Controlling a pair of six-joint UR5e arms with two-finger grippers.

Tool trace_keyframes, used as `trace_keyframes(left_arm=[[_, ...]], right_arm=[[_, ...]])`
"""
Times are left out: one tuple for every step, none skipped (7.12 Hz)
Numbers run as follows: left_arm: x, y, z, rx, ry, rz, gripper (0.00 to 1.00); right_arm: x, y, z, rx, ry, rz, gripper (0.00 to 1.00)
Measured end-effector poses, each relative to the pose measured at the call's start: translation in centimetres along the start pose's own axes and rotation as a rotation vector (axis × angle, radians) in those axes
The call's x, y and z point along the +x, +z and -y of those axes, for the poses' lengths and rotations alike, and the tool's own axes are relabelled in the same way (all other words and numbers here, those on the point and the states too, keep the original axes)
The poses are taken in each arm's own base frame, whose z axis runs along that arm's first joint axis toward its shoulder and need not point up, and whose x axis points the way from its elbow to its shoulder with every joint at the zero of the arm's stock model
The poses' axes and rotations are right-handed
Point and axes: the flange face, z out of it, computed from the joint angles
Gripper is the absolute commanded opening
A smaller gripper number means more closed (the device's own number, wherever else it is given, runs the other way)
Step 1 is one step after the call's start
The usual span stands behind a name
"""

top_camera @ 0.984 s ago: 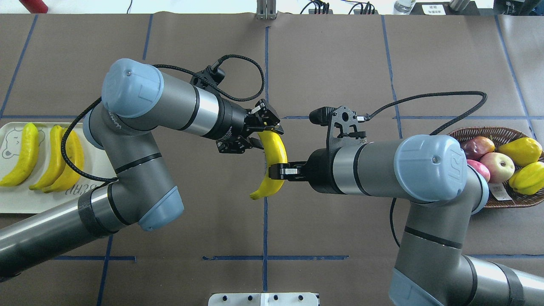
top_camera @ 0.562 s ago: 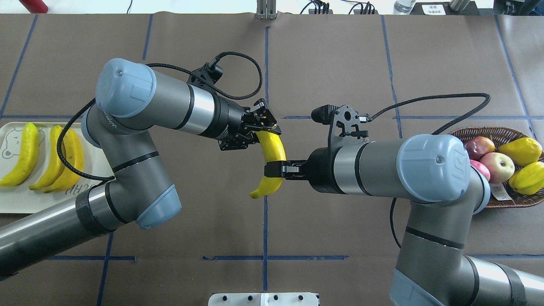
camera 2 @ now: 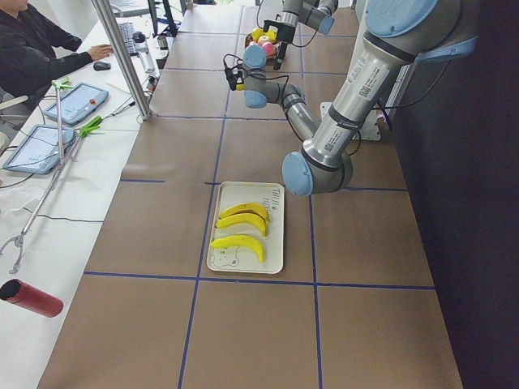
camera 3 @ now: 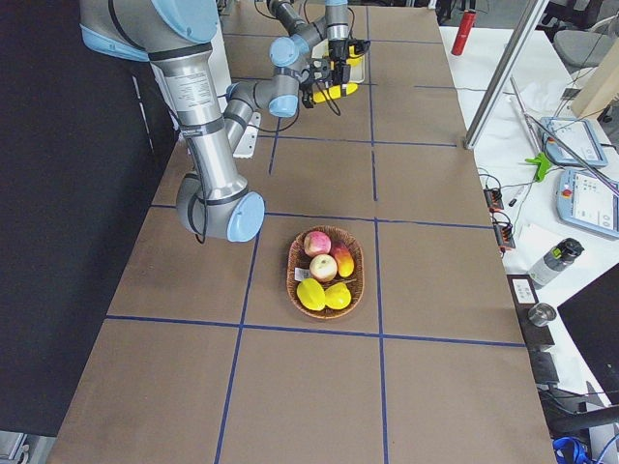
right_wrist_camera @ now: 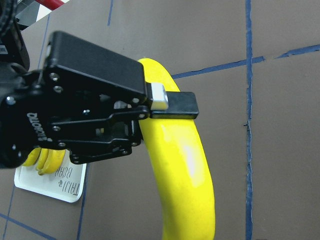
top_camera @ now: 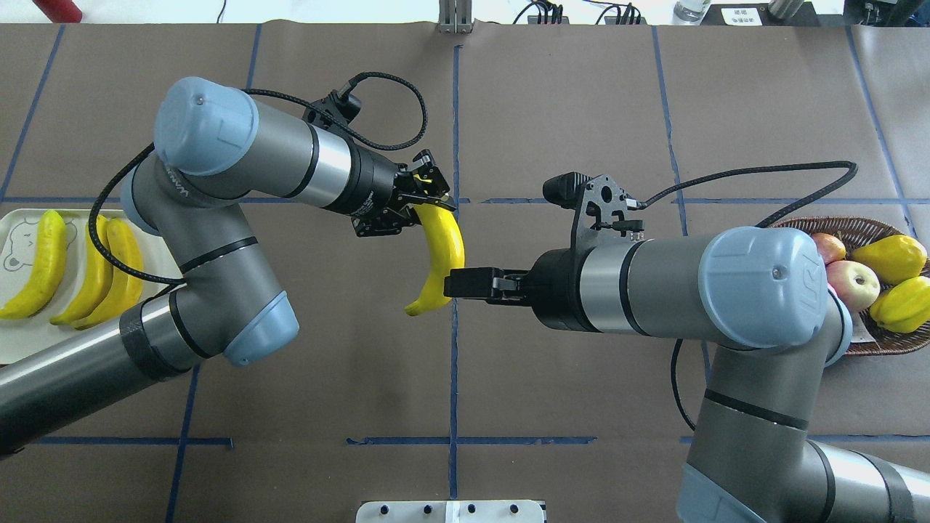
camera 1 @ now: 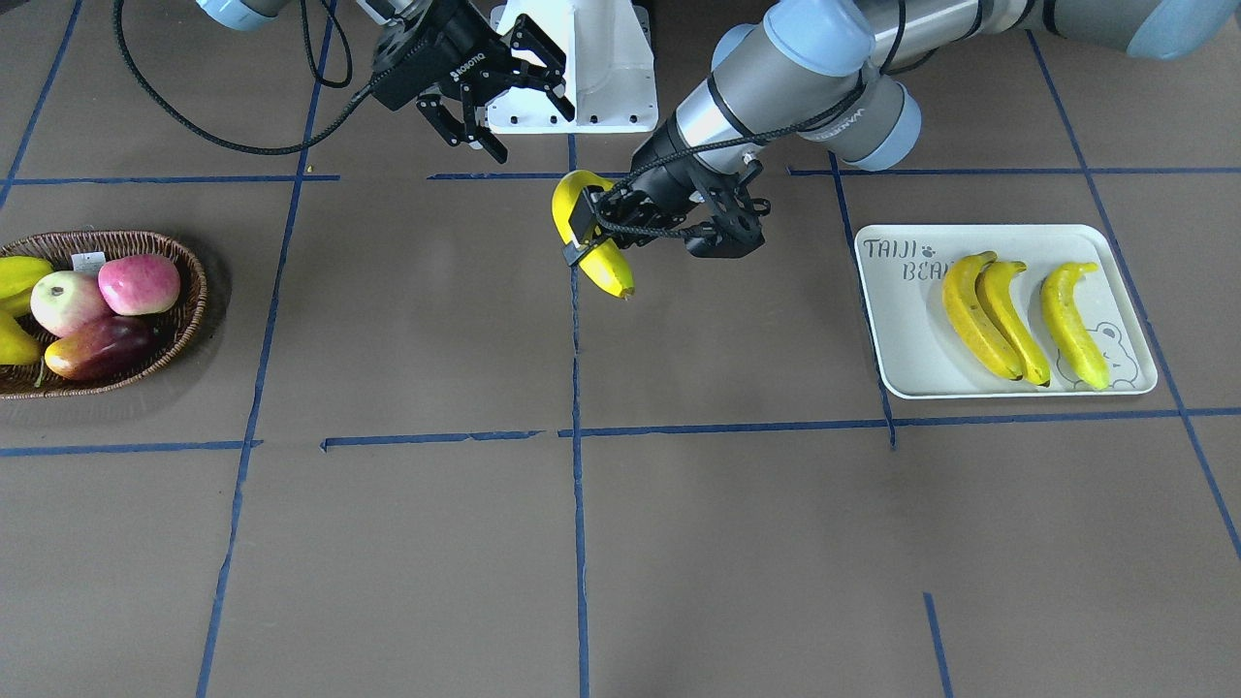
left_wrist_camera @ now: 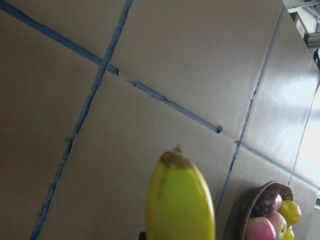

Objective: Transfer all bananas from basket to plate

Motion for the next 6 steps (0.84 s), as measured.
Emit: trace_keyframes(left_arm=[[-1.9,0.1,2.4,0.036,0.020,0.100,0.00],[-5.1,-0.3,5.2,0.063,0.027,0.215,0.00],[-8.3,-1.5,8.0,0.080,0.035,0.309,0.00],[-12.4,-3.8,11.0,0.100,0.059,0.391,0.00],[-16.8,-6.4,13.9,0.119,0.082,0.457,0.00],[-21.4,-8.7,16.1,0.129,0.098,0.517,0.00]], right_arm=[[-0.1,-0.6,0.0,0.003,0.000,0.007,1.00],[-0.2,-0.9,0.1,0.005,0.000,0.010,1.00],[0.0,-1.1,0.2,0.009,0.002,0.007,0.99],[0.3,-1.2,0.2,0.012,0.004,0.001,0.99],[0.7,-1.2,0.3,0.015,0.006,-0.005,0.99],[1.0,-1.1,0.4,0.017,0.008,-0.012,0.99]])
